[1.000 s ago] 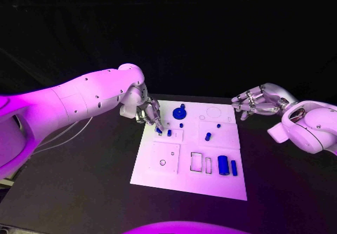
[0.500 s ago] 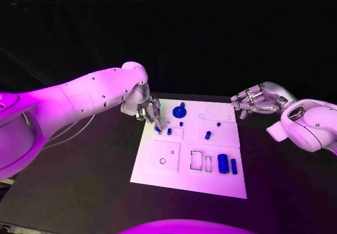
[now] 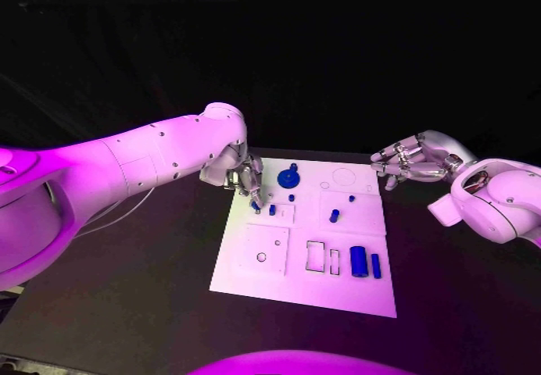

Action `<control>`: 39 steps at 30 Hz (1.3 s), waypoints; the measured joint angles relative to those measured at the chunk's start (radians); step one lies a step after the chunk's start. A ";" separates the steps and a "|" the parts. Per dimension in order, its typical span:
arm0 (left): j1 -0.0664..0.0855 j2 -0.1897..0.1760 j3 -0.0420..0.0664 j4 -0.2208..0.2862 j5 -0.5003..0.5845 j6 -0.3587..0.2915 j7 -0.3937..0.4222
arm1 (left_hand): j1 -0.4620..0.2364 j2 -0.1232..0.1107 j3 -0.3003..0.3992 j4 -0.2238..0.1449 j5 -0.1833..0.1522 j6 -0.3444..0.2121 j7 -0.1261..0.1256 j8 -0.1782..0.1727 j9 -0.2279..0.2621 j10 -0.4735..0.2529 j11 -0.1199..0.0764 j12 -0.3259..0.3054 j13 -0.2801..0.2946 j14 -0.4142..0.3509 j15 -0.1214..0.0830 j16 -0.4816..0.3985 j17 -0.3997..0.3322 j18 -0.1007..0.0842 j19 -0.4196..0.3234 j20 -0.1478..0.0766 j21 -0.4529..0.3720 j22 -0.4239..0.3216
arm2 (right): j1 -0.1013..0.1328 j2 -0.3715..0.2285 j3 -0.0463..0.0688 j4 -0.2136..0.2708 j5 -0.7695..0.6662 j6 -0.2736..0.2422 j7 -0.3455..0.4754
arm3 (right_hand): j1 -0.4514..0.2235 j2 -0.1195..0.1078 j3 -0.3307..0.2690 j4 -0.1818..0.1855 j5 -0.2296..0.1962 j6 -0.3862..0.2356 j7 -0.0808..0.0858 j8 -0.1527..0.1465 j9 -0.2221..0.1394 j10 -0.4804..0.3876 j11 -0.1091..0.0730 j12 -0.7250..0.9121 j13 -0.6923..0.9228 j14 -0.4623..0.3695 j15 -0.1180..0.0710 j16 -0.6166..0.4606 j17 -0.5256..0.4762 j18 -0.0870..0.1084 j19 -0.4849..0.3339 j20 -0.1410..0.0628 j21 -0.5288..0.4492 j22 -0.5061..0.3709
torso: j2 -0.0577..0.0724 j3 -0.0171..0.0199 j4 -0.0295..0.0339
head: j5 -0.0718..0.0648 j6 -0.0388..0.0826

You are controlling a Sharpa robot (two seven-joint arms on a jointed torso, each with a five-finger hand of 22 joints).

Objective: Assemble the parts on the task board

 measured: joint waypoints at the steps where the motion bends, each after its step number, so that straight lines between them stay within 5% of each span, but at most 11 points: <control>1: -0.001 0.001 0.000 0.000 -0.006 -0.003 0.002 | 0.000 0.000 0.000 0.000 0.000 0.002 -0.002 0.000 0.000 0.000 0.000 0.000 0.001 0.000 0.000 0.000 0.000 0.000 0.000 0.000 0.000 0.000 | 0.000 0.000 0.000 0.000 0.000 0.000 0.000 | 0.000 0.000 0.000 0.000 0.000 0.000 0.000 0.000 0.000 0.000 0.000 0.000 0.000 0.000 0.000 0.000 0.000 0.000 0.000 0.000 0.000 0.000 | 0.000 0.0001 -0.0001 | 0.000 0.000; 39: -0.007 0.008 -0.001 -0.002 -0.076 0.031 0.036 | 0.002 0.003 -0.003 -0.003 0.003 0.002 -0.001 -0.005 0.000 0.000 0.000 0.000 0.004 0.000 0.000 0.000 0.000 0.000 0.000 0.000 0.000 0.000 | -0.001 0.004 0.000 -0.001 0.001 0.001 0.001 | 0.000 0.000 0.000 0.000 0.000 0.000 0.000 0.000 0.001 0.000 0.000 0.000 0.001 0.000 0.000 0.000 0.000 0.000 0.000 0.000 0.000 -0.001 | 0.000 0.0002 -0.0001 | 0.001 -0.007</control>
